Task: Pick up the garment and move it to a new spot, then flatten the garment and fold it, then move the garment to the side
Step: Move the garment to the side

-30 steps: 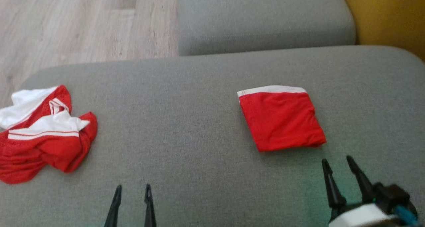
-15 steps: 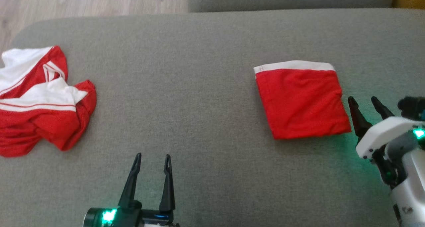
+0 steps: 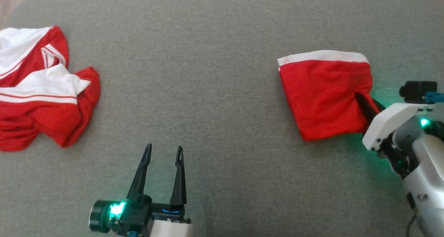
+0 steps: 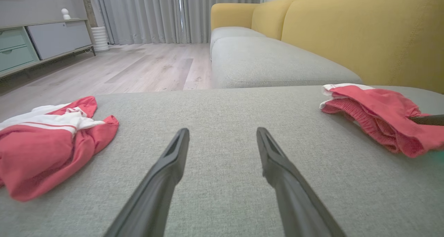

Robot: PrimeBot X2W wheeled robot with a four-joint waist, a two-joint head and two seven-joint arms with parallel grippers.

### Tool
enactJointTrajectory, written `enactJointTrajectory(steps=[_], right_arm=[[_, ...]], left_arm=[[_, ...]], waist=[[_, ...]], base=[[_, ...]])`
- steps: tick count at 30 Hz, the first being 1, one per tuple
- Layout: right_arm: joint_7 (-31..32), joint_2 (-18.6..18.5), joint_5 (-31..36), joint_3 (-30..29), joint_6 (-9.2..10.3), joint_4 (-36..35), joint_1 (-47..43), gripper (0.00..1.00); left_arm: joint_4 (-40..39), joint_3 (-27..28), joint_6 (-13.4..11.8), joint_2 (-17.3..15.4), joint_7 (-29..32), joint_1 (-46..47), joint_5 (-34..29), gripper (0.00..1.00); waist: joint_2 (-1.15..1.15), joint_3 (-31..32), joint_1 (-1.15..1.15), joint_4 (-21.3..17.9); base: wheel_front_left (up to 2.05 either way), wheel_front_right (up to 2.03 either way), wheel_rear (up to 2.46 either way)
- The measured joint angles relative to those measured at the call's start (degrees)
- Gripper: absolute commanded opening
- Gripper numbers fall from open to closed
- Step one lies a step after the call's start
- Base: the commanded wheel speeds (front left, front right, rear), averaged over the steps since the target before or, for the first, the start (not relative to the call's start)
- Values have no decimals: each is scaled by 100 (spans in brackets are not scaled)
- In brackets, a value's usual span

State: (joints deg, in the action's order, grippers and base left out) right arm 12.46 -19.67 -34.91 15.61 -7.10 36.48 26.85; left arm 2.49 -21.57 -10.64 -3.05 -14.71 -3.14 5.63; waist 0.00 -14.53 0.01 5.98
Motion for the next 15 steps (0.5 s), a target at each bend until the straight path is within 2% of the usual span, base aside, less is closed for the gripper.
enactJointTrajectory(steps=[4,11,15], right_arm=[[-175,-309,-38,56,0,40,192,0],[-242,-1184,19,-70,0,41,808,0],[-282,-1590,75,-237,0,142,1044,0]], left_arm=[[-38,-1,4,2,0,104,2,100],[-198,32,63,8,0,510,-15,100],[-203,89,186,9,0,759,-137,100]], waist=[[0,-112,0,-146],[0,-559,0,-449],[0,-904,0,-631]], base=[[0,0,0],[0,0,0],[0,0,0]])
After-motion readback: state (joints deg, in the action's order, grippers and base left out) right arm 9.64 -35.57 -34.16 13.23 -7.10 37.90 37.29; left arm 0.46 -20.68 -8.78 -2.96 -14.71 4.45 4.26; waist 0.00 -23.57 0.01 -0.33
